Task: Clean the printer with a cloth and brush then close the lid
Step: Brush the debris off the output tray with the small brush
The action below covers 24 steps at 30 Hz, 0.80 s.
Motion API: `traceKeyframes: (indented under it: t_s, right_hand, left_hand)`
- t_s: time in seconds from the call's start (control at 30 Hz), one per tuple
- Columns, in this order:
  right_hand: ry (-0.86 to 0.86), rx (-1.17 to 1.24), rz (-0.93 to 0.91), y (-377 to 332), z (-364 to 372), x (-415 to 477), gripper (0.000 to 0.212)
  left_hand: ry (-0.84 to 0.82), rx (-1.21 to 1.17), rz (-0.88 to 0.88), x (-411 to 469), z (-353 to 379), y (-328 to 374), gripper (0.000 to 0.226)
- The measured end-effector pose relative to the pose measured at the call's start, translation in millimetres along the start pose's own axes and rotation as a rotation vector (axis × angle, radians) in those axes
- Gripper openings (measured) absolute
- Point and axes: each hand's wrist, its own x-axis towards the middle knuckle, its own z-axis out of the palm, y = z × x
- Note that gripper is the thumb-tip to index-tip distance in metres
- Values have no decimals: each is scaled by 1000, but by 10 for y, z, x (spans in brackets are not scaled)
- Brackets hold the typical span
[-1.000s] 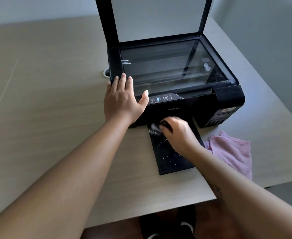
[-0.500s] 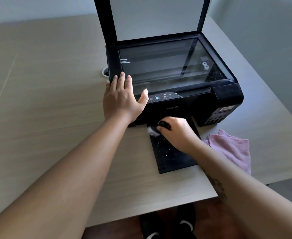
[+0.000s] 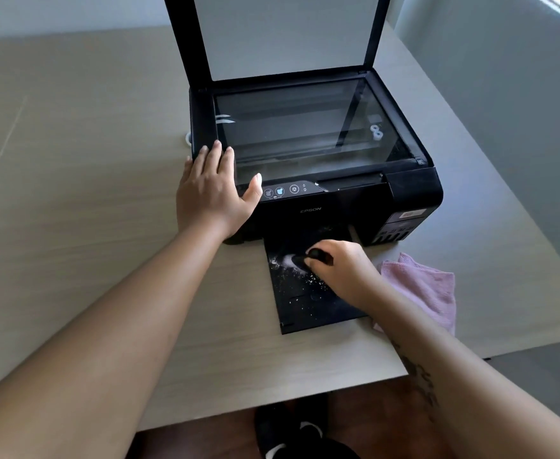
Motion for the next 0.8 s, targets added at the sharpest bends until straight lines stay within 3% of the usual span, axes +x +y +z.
traceKeyframes:
  t_s: [0.07, 0.17, 0.27, 0.37, 0.43, 0.53, 0.63, 0.73, 0.8]
  right_hand:
    - [78, 27, 17, 50, -28, 29, 10]
    - [-38, 28, 54, 75, -94, 32, 11]
    - [57, 25, 67, 137, -155, 81, 12]
    - [-26, 6, 42, 154, -204, 149, 14]
    - [77, 16, 71, 211, -265, 227, 11]
    - [-56, 19, 14, 272, -324, 273, 9]
    - [45, -21, 45, 327, -368, 321, 11]
    - [-38, -38, -7, 311, -380, 337, 11]
    - [33, -63, 2, 316, -395, 380, 12]
  left_hand:
    - [-13, 1, -7, 9, -17, -3, 79]
    - [-33, 3, -10, 3, -34, 1, 79]
    - [-44, 1, -18, 5, -40, -5, 79]
    - [-45, -2, -22, 9, -33, -3, 79]
    - [-44, 0, -24, -1, -29, -2, 80]
    - [-22, 8, -23, 9, -29, -7, 80]
    - [-9, 13, -26, 17, -21, -5, 79]
    - [-8, 11, -26, 19, -18, -1, 79]
    - [-7, 9, -22, 22, -15, -5, 78]
